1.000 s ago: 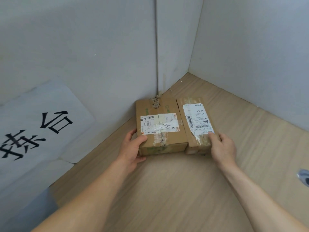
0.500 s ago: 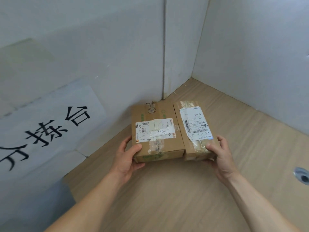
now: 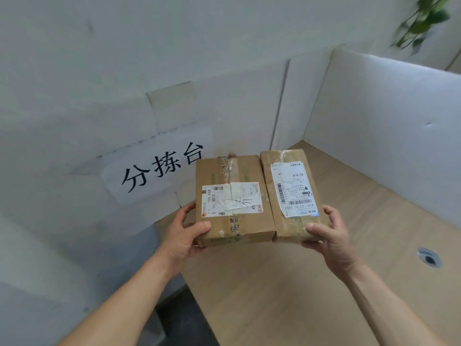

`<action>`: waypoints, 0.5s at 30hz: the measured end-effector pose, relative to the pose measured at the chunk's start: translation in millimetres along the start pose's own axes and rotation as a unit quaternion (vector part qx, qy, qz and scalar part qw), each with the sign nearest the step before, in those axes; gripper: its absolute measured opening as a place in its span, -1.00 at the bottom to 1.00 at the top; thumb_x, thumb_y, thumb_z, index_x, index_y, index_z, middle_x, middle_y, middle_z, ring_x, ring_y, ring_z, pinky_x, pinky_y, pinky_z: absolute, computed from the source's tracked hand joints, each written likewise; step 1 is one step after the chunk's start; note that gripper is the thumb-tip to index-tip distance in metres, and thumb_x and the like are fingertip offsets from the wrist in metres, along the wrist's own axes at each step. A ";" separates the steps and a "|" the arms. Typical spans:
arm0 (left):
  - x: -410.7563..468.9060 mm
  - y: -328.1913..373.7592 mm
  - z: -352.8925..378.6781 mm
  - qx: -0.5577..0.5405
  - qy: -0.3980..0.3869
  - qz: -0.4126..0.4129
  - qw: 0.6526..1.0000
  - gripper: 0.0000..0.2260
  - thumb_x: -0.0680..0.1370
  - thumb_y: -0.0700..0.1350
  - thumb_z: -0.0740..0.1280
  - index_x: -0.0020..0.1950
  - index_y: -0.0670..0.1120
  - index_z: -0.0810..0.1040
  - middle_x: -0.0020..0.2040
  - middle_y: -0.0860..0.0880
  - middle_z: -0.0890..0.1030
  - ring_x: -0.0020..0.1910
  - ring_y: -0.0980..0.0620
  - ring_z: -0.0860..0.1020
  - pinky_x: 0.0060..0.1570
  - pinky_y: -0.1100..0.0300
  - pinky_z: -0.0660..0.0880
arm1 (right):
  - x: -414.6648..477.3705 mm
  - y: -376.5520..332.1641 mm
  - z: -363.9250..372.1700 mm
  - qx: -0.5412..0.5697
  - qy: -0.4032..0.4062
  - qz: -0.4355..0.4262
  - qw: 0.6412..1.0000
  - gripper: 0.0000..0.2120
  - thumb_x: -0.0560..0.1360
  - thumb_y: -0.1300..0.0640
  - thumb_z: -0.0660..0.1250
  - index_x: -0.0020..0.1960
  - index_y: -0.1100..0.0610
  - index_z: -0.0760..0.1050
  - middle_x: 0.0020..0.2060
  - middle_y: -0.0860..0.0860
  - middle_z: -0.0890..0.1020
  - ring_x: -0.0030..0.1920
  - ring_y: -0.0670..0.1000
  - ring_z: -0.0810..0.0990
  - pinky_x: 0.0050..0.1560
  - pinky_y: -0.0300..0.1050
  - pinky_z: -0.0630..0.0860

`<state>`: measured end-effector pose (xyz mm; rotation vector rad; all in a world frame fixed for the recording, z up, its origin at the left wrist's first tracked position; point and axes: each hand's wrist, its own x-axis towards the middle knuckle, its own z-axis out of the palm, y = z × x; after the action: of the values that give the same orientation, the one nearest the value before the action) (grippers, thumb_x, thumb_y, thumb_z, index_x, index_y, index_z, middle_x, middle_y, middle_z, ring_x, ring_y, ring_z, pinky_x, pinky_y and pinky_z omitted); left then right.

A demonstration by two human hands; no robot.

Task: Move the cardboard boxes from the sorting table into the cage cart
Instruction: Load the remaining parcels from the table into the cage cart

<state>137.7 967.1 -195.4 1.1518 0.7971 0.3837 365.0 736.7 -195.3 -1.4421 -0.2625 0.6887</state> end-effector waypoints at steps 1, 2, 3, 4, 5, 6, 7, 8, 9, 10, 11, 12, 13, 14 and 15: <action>-14.4 3.1 -7.2 -0.003 0.002 0.010 1.000 -0.41 0.40 -0.21 0.54 0.32 0.19 0.43 0.06 -0.06 0.73 -0.04 -0.11 0.69 -0.14 -0.03 0.60 | -13.6 -5.4 5.5 0.004 -0.005 -0.006 1.000 -0.48 0.25 0.16 0.41 0.21 -0.01 0.45 0.03 0.11 0.67 -0.11 0.11 0.62 -0.21 0.03 0.56; -28.7 6.4 -14.4 -0.002 0.001 0.020 1.000 -0.39 0.37 -0.18 0.54 0.33 0.19 0.42 0.08 -0.06 0.72 -0.04 -0.12 0.69 -0.17 -0.02 0.59 | -26.1 -10.6 11.3 0.008 -0.009 -0.011 1.000 -0.48 0.26 0.17 0.41 0.20 -0.01 0.45 0.04 0.11 0.66 -0.11 0.11 0.62 -0.21 0.03 0.56; -43.5 9.6 -21.3 0.000 0.000 0.032 0.999 -0.36 0.32 -0.14 0.53 0.33 0.19 0.42 0.11 -0.07 0.71 -0.03 -0.14 0.68 -0.19 -0.01 0.59 | -39.0 -15.6 16.7 0.009 -0.014 -0.017 1.000 -0.48 0.26 0.17 0.41 0.20 0.00 0.45 0.04 0.12 0.66 -0.11 0.11 0.61 -0.20 0.03 0.56; -58.1 13.4 -27.9 -0.002 0.000 0.043 0.999 -0.32 0.28 -0.11 0.54 0.34 0.19 0.42 0.14 -0.08 0.70 0.00 -0.16 0.68 -0.18 -0.03 0.59 | -50.4 -20.9 22.2 0.013 -0.019 -0.024 0.999 -0.48 0.26 0.18 0.41 0.20 0.00 0.45 0.04 0.12 0.66 -0.10 0.11 0.62 -0.19 0.04 0.55; -71.7 17.3 -34.5 -0.007 0.001 0.054 0.999 -0.28 0.23 -0.07 0.56 0.34 0.19 0.41 0.17 -0.10 0.69 0.02 -0.19 0.67 -0.14 -0.06 0.60 | -60.8 -26.6 27.8 0.018 -0.025 -0.032 0.999 -0.48 0.26 0.19 0.41 0.20 0.01 0.44 0.04 0.12 0.67 -0.10 0.11 0.62 -0.18 0.05 0.55; -84.8 21.0 -40.9 -0.010 0.004 0.064 0.998 -0.25 0.20 -0.04 0.56 0.36 0.19 0.40 0.18 -0.11 0.68 0.03 -0.20 0.67 -0.10 -0.10 0.61 | -70.0 -31.6 33.1 0.023 -0.031 -0.039 0.998 -0.48 0.26 0.20 0.41 0.20 0.01 0.44 0.04 0.12 0.67 -0.08 0.12 0.62 -0.17 0.06 0.55; -98.0 24.8 -46.7 -0.010 0.007 0.076 0.997 -0.23 0.19 -0.02 0.56 0.37 0.18 0.39 0.18 -0.13 0.68 0.04 -0.21 0.67 -0.04 -0.17 0.60 | -78.2 -36.1 38.6 0.024 -0.036 -0.046 0.998 -0.49 0.26 0.20 0.41 0.20 0.01 0.44 0.05 0.12 0.68 -0.07 0.13 0.62 -0.15 0.07 0.55; -110.3 27.9 -52.8 -0.009 0.011 0.087 0.996 -0.22 0.19 -0.02 0.56 0.38 0.16 0.38 0.17 -0.14 0.69 0.05 -0.23 0.66 0.02 -0.23 0.58 | -85.4 -40.3 44.1 0.025 -0.041 -0.052 0.998 -0.49 0.26 0.21 0.41 0.19 0.00 0.44 0.05 0.13 0.68 -0.07 0.14 0.63 -0.14 0.08 0.55; -122.6 30.4 -58.5 -0.009 0.016 0.097 0.995 -0.22 0.20 -0.02 0.56 0.39 0.15 0.38 0.17 -0.15 0.69 0.07 -0.25 0.65 0.07 -0.29 0.56 | -91.8 -44.3 49.5 0.024 -0.047 -0.058 0.997 -0.48 0.26 0.21 0.42 0.19 0.00 0.43 0.06 0.14 0.68 -0.06 0.15 0.63 -0.13 0.09 0.56; -134.1 32.4 -64.2 -0.007 0.021 0.105 0.994 -0.22 0.21 -0.03 0.56 0.39 0.15 0.37 0.16 -0.16 0.69 0.10 -0.28 0.65 0.10 -0.33 0.54 | -97.1 -48.0 55.0 0.024 -0.053 -0.064 0.996 -0.48 0.26 0.22 0.42 0.20 0.00 0.43 0.06 0.16 0.68 -0.06 0.16 0.63 -0.13 0.10 0.56; -145.2 34.0 -69.9 -0.002 0.028 0.112 0.993 -0.23 0.24 -0.05 0.56 0.40 0.15 0.37 0.16 -0.16 0.69 0.11 -0.29 0.65 0.09 -0.32 0.57 | -101.7 -51.2 60.6 0.022 -0.060 -0.070 0.996 -0.47 0.26 0.22 0.42 0.20 0.00 0.43 0.07 0.17 0.68 -0.05 0.17 0.64 -0.12 0.11 0.57; -156.7 35.1 -74.2 0.002 0.034 0.120 0.992 -0.26 0.27 -0.08 0.55 0.41 0.15 0.36 0.16 -0.16 0.69 0.11 -0.27 0.66 0.02 -0.25 0.62 | -105.4 -53.5 65.5 0.021 -0.068 -0.075 0.995 -0.47 0.26 0.22 0.42 0.20 0.00 0.44 0.07 0.17 0.67 -0.05 0.18 0.64 -0.11 0.12 0.57; -168.1 36.0 -77.7 0.002 0.042 0.127 0.991 -0.29 0.31 -0.10 0.53 0.41 0.16 0.36 0.15 -0.15 0.69 0.09 -0.23 0.67 -0.07 -0.12 0.65 | -108.6 -55.7 69.8 0.022 -0.076 -0.079 0.994 -0.47 0.26 0.23 0.42 0.20 0.00 0.43 0.06 0.17 0.67 -0.05 0.18 0.64 -0.11 0.12 0.57; -179.5 36.4 -80.7 -0.002 0.052 0.133 0.990 -0.32 0.34 -0.12 0.50 0.41 0.16 0.36 0.14 -0.14 0.69 0.07 -0.19 0.69 -0.13 -0.02 0.65 | -110.9 -57.4 73.9 0.024 -0.085 -0.081 0.993 -0.47 0.27 0.24 0.42 0.20 0.00 0.43 0.06 0.17 0.67 -0.04 0.18 0.64 -0.10 0.13 0.56; -190.9 35.8 -83.3 -0.005 0.062 0.137 0.989 -0.34 0.35 -0.13 0.49 0.41 0.16 0.36 0.13 -0.14 0.69 0.07 -0.18 0.69 -0.14 0.03 0.64 | -113.0 -58.7 77.5 0.026 -0.096 -0.083 0.992 -0.48 0.29 0.26 0.43 0.20 0.00 0.43 0.05 0.16 0.66 -0.03 0.18 0.64 -0.09 0.13 0.56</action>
<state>-47.2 912.5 -108.8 1.2406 0.7447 0.6941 249.2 736.2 -101.3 -1.2899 -0.5061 0.6929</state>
